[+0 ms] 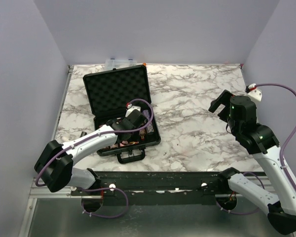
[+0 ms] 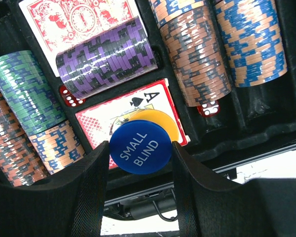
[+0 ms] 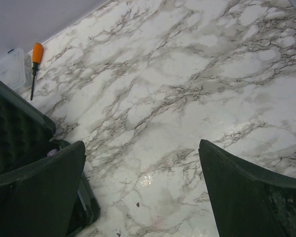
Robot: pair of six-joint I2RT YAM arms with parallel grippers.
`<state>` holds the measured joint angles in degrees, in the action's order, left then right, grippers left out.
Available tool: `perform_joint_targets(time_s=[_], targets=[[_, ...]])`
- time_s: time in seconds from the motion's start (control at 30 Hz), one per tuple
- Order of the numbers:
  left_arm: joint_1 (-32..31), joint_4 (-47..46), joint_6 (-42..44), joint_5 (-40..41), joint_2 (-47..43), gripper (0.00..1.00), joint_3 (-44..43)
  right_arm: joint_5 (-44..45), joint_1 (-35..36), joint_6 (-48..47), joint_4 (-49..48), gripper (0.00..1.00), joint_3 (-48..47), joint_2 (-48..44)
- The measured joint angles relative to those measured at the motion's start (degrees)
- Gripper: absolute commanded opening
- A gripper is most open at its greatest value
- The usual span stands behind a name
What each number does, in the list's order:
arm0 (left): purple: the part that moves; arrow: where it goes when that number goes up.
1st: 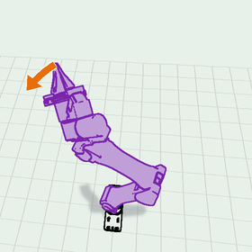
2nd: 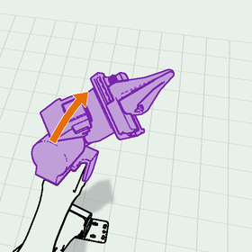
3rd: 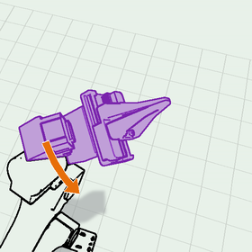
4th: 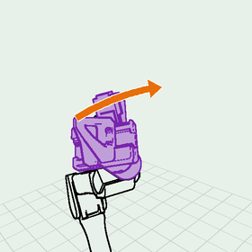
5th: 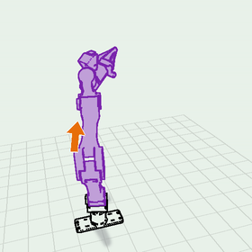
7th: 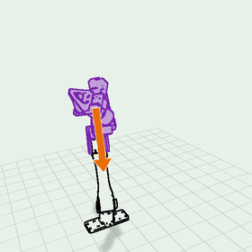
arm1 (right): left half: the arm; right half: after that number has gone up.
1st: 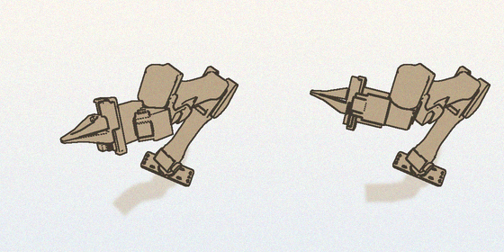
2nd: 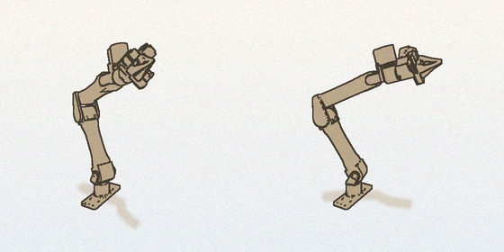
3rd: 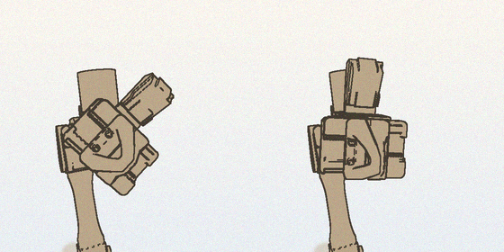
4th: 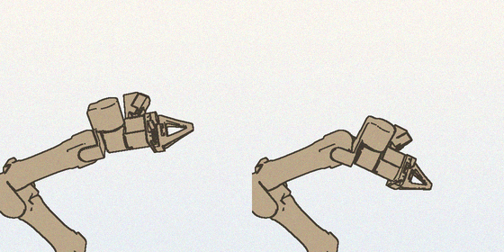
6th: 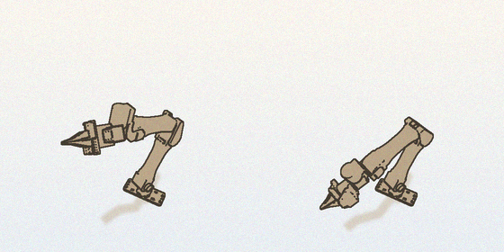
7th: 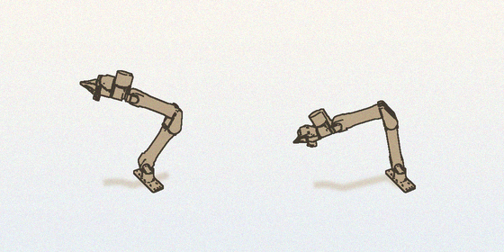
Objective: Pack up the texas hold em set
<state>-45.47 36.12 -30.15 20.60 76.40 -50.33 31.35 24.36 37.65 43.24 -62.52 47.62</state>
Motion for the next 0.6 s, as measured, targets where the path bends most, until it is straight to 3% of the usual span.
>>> perform_joint_targets(time_s=[0.6], targets=[[0.5, -1.4, 0.3, -0.6, 2.4, 0.25, 0.3, 0.0, 0.0, 0.0, -0.1, 1.00, 0.8, 0.5]])
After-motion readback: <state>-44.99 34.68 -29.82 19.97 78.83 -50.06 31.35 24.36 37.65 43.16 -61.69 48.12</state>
